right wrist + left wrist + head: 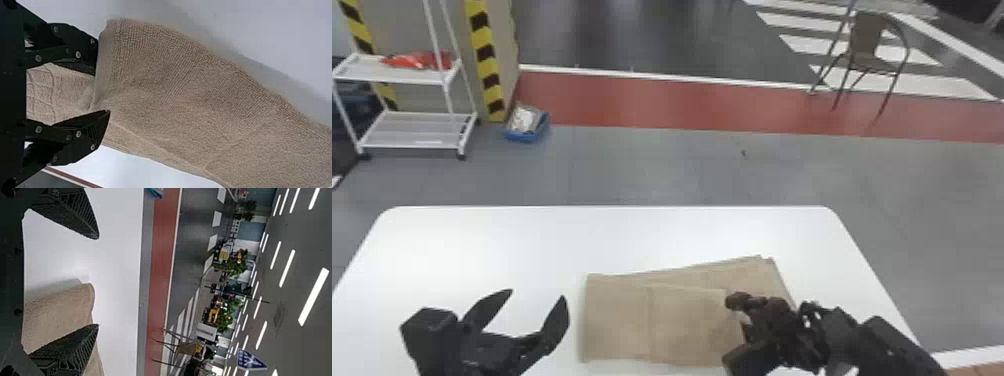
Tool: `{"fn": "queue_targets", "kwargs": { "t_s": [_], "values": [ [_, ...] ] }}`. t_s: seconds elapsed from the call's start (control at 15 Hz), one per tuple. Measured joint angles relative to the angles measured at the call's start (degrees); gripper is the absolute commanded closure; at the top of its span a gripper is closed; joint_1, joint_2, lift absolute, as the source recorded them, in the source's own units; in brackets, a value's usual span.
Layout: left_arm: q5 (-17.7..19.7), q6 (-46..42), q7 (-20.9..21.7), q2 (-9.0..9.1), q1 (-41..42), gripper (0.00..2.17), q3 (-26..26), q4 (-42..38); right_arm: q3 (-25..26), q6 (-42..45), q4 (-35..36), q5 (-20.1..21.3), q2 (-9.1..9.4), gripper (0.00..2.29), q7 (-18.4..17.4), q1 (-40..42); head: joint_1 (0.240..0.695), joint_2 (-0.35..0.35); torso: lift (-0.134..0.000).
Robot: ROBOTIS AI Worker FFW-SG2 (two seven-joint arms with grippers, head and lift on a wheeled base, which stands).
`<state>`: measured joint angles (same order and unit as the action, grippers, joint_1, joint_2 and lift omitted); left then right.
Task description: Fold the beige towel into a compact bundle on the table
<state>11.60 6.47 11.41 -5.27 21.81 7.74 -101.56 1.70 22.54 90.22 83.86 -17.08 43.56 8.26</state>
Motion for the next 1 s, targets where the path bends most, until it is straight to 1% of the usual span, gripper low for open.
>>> {"fn": "queue_targets", "kwargs": {
  "t_s": [0.2, 0.27, 0.33, 0.4, 0.53, 0.6, 0.8, 1.0],
  "values": [
    [0.0, 0.0, 0.0, 0.0, 0.0, 0.08, -0.1, 0.2, -0.1, -0.3, 0.2, -0.3, 0.04, 0.68, 0.4, -0.1, 0.695, -0.191, 0.0],
    [0.0, 0.0, 0.0, 0.0, -0.1, 0.08, -0.1, 0.2, -0.2, -0.5, 0.2, -0.3, 0.08, 0.82, 0.8, -0.1, 0.695, -0.19, 0.0],
    [0.0, 0.0, 0.0, 0.0, -0.1, 0.08, -0.1, 0.2, -0.4, -0.7, 0.2, -0.3, 0.13, 1.05, 1.5, -0.2, 0.695, -0.19, 0.0],
    [0.1, 0.0, 0.1, 0.0, -0.1, 0.08, -0.1, 0.2, -0.6, -0.9, 0.2, -0.3, 0.18, 1.2, 2.0, -0.2, 0.695, -0.19, 0.0],
    [0.1, 0.0, 0.1, 0.0, -0.1, 0.08, -0.1, 0.2, -0.8, -1.7, 0.3, -0.3, 0.23, 1.67, 2.5, -0.4, 0.695, -0.191, 0.0],
    [0.1, 0.0, 0.1, 0.0, -0.1, 0.08, -0.1, 0.2, -0.6, -1.9, 0.6, -0.7, 0.28, 1.72, 2.4, -0.4, 0.695, -0.192, 0.0],
    [0.1, 0.0, 0.3, 0.0, 0.1, 0.08, -0.2, 0.2, 1.0, -2.0, 2.5, -3.9, 0.73, 1.71, 1.5, -0.5, 0.695, -0.184, 0.0],
    [0.1, 0.0, 0.6, 0.07, 0.1, 0.08, -0.1, 0.2, 2.5, -2.0, 5.0, -7.0, 1.03, 1.71, 1.3, -1.0, 0.695, -0.179, 0.0]
  ]
}}
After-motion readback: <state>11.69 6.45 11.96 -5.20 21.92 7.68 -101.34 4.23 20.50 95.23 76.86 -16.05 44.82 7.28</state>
